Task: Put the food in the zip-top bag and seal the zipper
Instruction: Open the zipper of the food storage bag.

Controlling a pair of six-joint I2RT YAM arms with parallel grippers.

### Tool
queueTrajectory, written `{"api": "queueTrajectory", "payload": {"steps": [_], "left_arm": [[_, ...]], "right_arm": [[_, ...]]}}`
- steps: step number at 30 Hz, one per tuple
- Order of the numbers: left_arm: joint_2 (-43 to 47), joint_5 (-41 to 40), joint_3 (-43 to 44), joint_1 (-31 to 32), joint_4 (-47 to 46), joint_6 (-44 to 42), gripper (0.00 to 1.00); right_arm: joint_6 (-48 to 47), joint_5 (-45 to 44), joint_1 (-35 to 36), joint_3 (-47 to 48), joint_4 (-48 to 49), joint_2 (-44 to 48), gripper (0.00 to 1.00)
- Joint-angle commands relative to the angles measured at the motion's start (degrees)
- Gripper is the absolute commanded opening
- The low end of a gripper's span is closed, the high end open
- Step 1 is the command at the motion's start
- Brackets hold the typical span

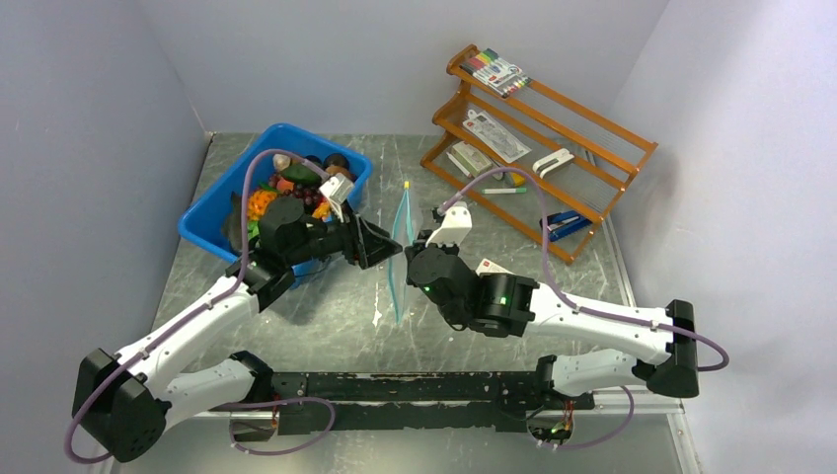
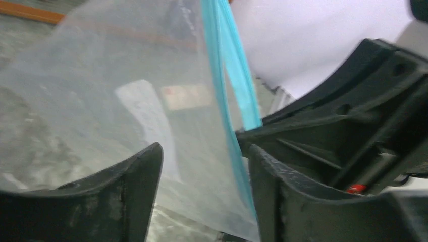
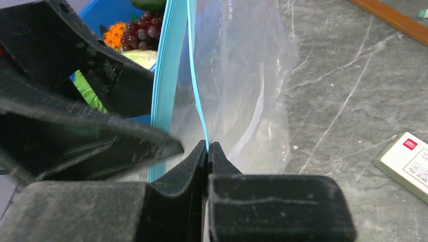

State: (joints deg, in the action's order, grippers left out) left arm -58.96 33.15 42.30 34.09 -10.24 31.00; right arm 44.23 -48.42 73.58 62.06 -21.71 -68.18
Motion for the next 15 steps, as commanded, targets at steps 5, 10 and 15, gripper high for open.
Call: {"api": "queueTrajectory", "payload": {"steps": [5,10,15], "left_arm": [[0.89,-21.47,6.78,1.34,14.28,-9.16,0.08],[2.69,-28.47,9.65,1.49,21.36,-11.38,0.07],[1.61,-28.68,8.14,1.49,22.41,-8.21,0.07]], "right_arm": [[1.6,-4.07,-0.04,4.91,-7.6,2.62,0.0],[4.1,-7.93,-0.02,7.58,-15.71,6.51,0.0],[1.16,-1.61,-0.02,-0.63,-6.96,10.05,0.0]]}}
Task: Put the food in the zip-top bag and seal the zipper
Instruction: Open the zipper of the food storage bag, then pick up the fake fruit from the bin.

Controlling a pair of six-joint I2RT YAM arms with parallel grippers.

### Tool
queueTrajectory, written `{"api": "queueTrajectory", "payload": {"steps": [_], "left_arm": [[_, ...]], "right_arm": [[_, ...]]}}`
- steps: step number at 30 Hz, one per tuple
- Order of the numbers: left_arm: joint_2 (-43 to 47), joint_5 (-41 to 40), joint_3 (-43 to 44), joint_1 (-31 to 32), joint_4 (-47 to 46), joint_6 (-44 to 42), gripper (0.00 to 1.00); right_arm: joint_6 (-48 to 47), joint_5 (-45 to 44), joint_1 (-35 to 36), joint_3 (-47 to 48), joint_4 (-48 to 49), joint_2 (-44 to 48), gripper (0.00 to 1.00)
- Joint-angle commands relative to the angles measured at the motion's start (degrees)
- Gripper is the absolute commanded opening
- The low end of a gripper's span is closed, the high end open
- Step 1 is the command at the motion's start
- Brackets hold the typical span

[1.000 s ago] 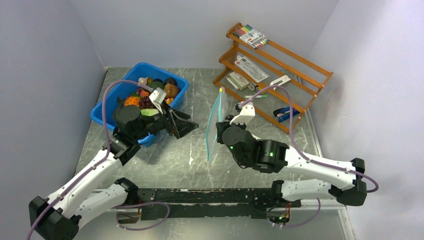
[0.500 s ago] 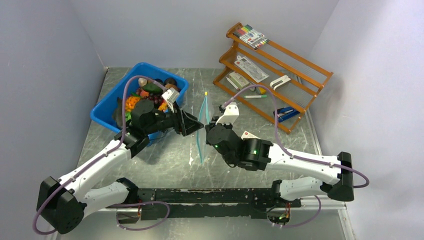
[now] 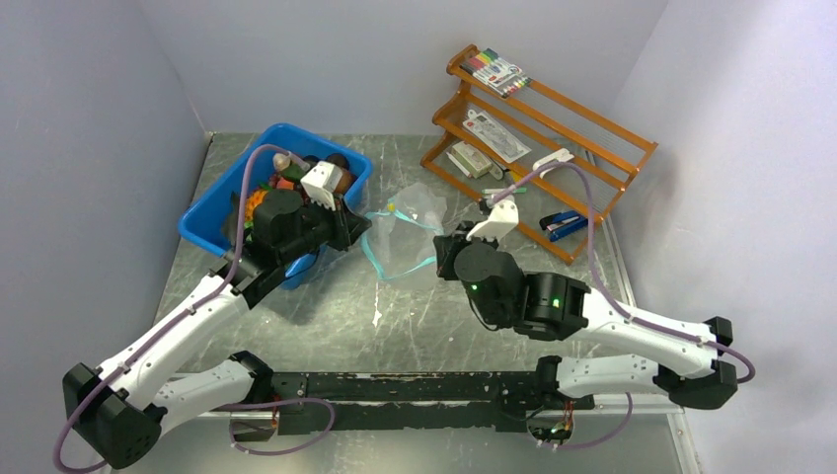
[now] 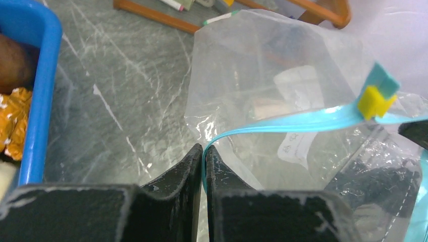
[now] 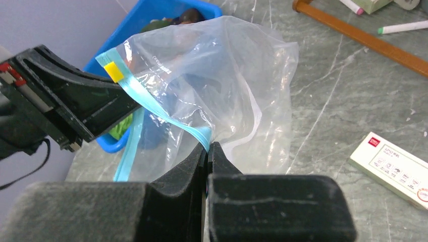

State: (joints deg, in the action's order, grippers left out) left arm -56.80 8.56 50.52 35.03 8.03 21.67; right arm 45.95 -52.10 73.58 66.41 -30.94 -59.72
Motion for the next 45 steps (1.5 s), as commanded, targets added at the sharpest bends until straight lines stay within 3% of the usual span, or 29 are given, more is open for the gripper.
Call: {"api": "queueTrajectory", "payload": {"steps": [1,5,12,16,19,28,34,41,45], "left_arm": [[-0.67,-4.33,-0.55,0.56,4.29,2.22,0.07],[-0.37,-1.19,-2.82,0.49,2.94,5.39,0.07],[3.47,7.02,-4.79,0.52,-5.41,8.13,0.41],[5.17,5.79,-2.3,0.55,-2.54,6.21,0.59],[5.82,1.82,-0.41,0.53,2.19,3.4,0.65],[5.57,-18.94,4.18,0.45,12.97,3.76,0.75],[2.4,-30.71,4.65,-0.87,11.32,14.75,0.82],[-2.94,-22.79,7.69,-12.43,9.94,28.2,0.77],[-8.05,-23.91,12.68,-18.18,12.31,36.19,0.75]], "right_arm": [[0.57,2.46,-0.03,-5.54,2.0,1.62,0.0],[1.68,4.17,-0.02,-7.26,2.91,1.79,0.0],[1.9,5.23,-0.02,-4.57,0.91,-2.49,0.0],[1.74,4.55,-0.02,-3.66,-0.15,-3.02,0.0],[2.13,4.17,-0.02,-4.89,1.03,-1.59,0.0],[1.16,3.83,-0.02,-5.04,1.03,-1.63,0.0],[-0.1,3.43,-0.02,-5.23,1.99,-0.77,0.0],[-1.15,5.52,-0.06,-6.21,4.63,-0.33,0.0],[-1.22,6.62,-0.04,-6.72,5.61,-0.48,0.0]]}}
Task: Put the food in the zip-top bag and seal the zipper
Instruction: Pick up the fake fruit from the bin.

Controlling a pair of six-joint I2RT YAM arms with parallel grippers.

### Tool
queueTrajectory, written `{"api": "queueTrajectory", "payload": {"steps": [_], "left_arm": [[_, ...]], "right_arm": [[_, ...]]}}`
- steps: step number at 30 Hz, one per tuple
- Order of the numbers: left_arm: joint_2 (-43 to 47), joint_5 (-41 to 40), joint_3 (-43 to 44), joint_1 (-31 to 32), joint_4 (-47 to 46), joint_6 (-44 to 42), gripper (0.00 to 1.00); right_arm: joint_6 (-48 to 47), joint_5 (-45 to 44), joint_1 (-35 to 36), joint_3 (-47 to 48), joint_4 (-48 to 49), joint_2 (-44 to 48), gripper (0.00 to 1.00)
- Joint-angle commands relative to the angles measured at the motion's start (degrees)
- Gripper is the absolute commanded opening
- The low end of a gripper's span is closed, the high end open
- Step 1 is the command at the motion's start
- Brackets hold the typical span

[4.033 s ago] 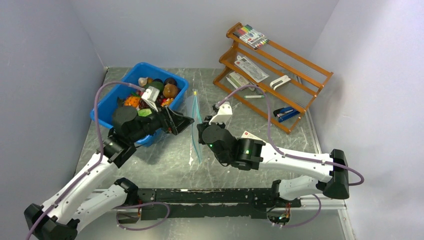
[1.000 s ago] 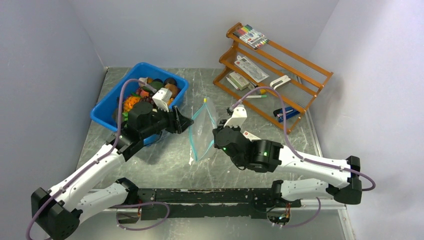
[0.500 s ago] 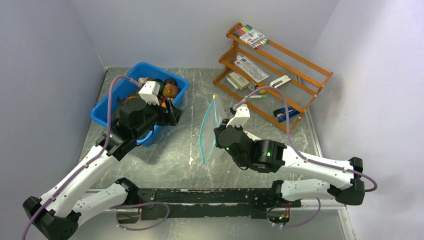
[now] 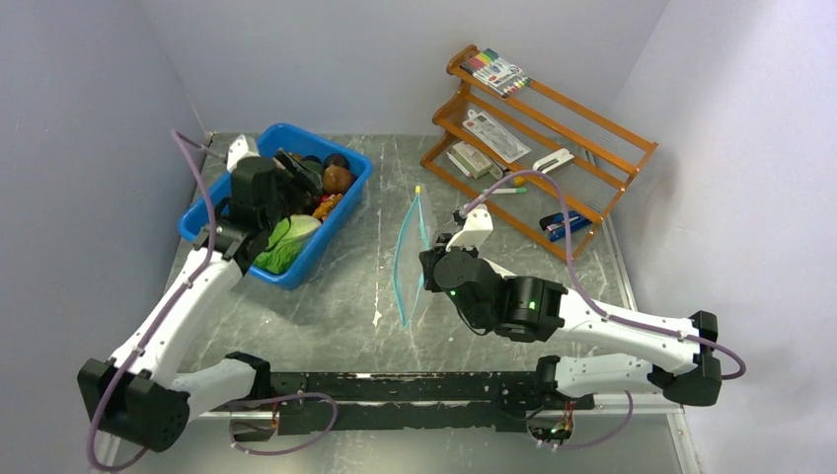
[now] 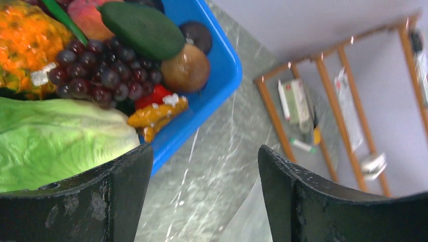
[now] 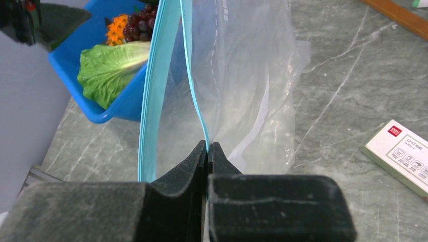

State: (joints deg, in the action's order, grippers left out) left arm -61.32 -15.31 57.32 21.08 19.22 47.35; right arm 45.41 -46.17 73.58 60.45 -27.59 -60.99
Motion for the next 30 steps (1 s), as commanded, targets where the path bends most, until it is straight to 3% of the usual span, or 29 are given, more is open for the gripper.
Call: {"api": "queueTrajectory", "payload": {"steps": [1,4,8,14,20,30], "left_arm": [[-5.51,-0.97,8.21,-5.35,3.19,12.25,0.74],[-11.19,-0.29,14.36,-8.69,7.05,15.32,0.8],[-16.72,6.91,15.72,-14.0,2.59,19.95,0.84],[-23.03,15.7,16.06,-17.96,-3.29,26.04,0.75],[-28.44,16.34,17.65,-19.33,-2.11,26.78,0.67],[-33.52,16.7,16.31,-21.65,-5.88,25.38,0.68]], "right_arm": [[-0.67,0.9,-0.02,-0.69,2.34,0.79,0.0],[-0.88,1.46,-0.02,-0.77,2.77,0.83,0.0],[-0.81,1.85,-0.04,-0.79,2.75,1.18,0.0],[-0.74,1.82,-0.02,-0.48,1.98,1.61,0.0],[-1.21,1.74,-0.02,0.08,1.9,1.58,0.0],[-1.89,2.2,-0.02,0.45,2.38,1.21,0.0]]}}
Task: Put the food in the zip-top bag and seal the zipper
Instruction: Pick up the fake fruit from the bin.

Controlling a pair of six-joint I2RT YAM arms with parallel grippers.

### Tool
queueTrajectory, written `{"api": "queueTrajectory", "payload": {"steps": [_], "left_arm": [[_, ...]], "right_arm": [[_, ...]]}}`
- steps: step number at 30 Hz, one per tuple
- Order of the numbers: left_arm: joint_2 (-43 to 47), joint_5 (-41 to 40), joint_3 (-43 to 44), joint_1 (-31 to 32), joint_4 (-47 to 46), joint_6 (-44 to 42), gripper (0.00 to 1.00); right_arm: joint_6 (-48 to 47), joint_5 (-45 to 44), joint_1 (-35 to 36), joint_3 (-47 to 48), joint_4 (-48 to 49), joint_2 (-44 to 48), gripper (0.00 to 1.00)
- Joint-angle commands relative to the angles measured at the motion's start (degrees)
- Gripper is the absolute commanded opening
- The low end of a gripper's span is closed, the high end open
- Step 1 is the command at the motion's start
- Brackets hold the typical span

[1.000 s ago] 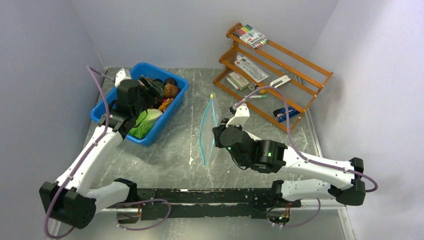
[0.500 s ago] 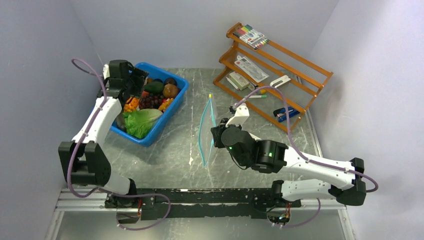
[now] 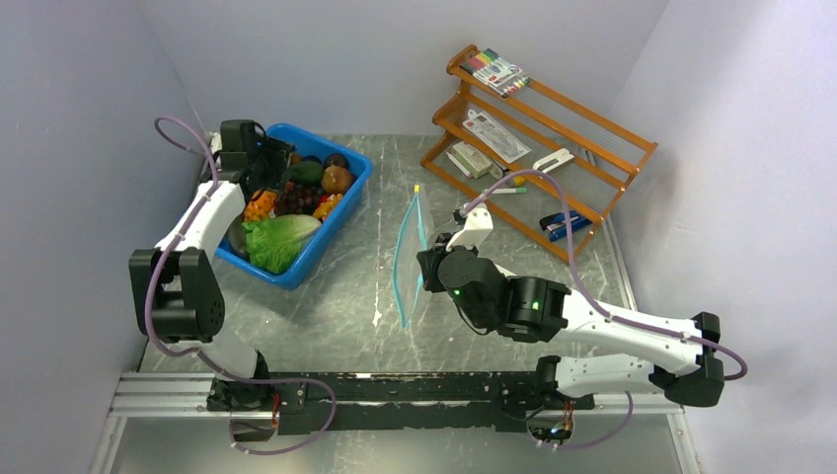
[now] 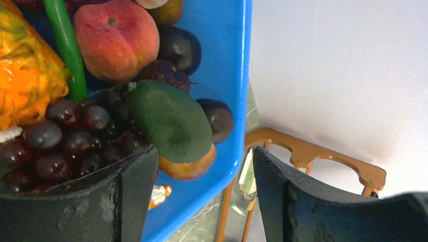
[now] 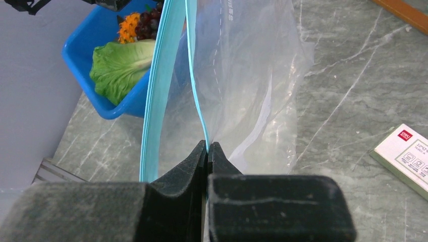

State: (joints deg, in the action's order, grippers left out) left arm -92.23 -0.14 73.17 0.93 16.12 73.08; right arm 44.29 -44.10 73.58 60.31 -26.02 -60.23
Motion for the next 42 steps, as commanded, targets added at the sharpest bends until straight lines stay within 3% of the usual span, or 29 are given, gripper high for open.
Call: {"api": "queueTrajectory", "payload": {"steps": [1,13,21,25,29,37,42], "left_arm": [[-3.48,1.92,0.89,-1.82,-2.29,-0.12,0.68],[-8.82,4.74,3.44,-2.29,-1.63,0.71,0.63],[-8.47,3.65,4.08,-2.3,-1.37,-0.32,0.48],[-8.86,4.05,3.98,-2.26,-1.43,-0.32,0.51],[-8.58,5.27,2.34,-2.3,-3.47,-0.23,0.31],[-1.36,2.91,0.47,-2.25,-3.17,-6.23,0.28],[9.12,6.28,-7.47,-2.03,-11.01,-13.1,0.3]], "right_arm": [[-0.86,0.28,-0.02,0.52,0.82,0.38,0.0],[-1.48,0.38,-0.02,1.02,1.79,-1.79,0.0],[-1.86,0.39,-0.02,1.6,1.92,-2.78,0.0],[-1.71,0.62,-0.02,0.82,2.71,-2.21,0.0],[-1.0,0.67,-0.02,1.14,1.93,-2.03,0.0],[1.45,1.9,-0.02,-0.53,2.46,-0.77,0.0],[3.05,2.92,-0.02,-0.55,2.26,-1.61,0.0]]}}
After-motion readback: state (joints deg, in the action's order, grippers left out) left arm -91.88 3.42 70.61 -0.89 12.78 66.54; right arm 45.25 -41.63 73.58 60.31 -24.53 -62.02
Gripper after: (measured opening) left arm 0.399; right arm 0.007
